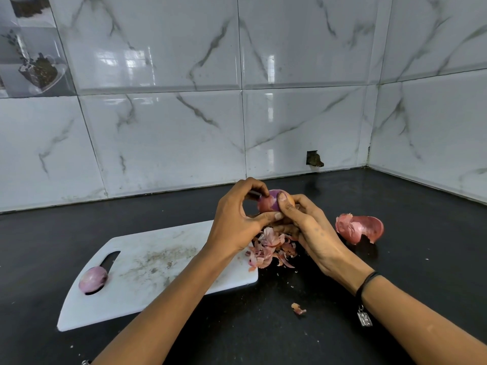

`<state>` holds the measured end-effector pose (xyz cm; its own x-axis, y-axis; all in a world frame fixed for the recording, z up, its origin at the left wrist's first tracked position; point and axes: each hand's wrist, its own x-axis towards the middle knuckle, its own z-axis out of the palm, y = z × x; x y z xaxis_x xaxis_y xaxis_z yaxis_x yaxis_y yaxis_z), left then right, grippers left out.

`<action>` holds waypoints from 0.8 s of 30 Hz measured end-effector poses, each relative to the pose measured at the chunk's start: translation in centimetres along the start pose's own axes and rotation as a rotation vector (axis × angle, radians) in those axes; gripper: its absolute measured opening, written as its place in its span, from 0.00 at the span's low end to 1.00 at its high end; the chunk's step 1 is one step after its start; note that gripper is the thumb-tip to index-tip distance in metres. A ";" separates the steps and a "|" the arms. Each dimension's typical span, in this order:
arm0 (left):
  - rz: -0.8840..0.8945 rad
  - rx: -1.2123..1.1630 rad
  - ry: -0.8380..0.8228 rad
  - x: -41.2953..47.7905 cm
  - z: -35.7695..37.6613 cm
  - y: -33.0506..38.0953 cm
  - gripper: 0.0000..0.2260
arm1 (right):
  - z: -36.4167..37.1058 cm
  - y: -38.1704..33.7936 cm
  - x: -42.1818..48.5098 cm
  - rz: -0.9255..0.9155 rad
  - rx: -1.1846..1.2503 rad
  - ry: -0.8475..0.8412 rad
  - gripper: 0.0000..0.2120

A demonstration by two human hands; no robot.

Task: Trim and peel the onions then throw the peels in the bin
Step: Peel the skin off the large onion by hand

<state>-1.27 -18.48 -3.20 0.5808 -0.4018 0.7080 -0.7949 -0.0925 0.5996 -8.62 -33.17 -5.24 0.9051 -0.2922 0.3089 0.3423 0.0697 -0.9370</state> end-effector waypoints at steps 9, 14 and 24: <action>0.025 0.055 0.011 0.0 0.1 -0.2 0.15 | 0.0 0.0 0.0 0.014 -0.010 0.010 0.19; 0.040 0.064 0.028 -0.1 0.6 -0.5 0.12 | 0.0 -0.1 0.0 0.013 0.009 0.017 0.18; -0.043 -0.010 0.028 -0.1 0.3 0.1 0.21 | 0.1 -0.4 -0.1 0.009 0.028 0.015 0.18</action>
<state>-1.52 -18.71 -3.32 0.6194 -0.3720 0.6914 -0.7672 -0.0997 0.6336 -8.84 -33.06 -4.91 0.9043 -0.3060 0.2975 0.3411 0.0992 -0.9348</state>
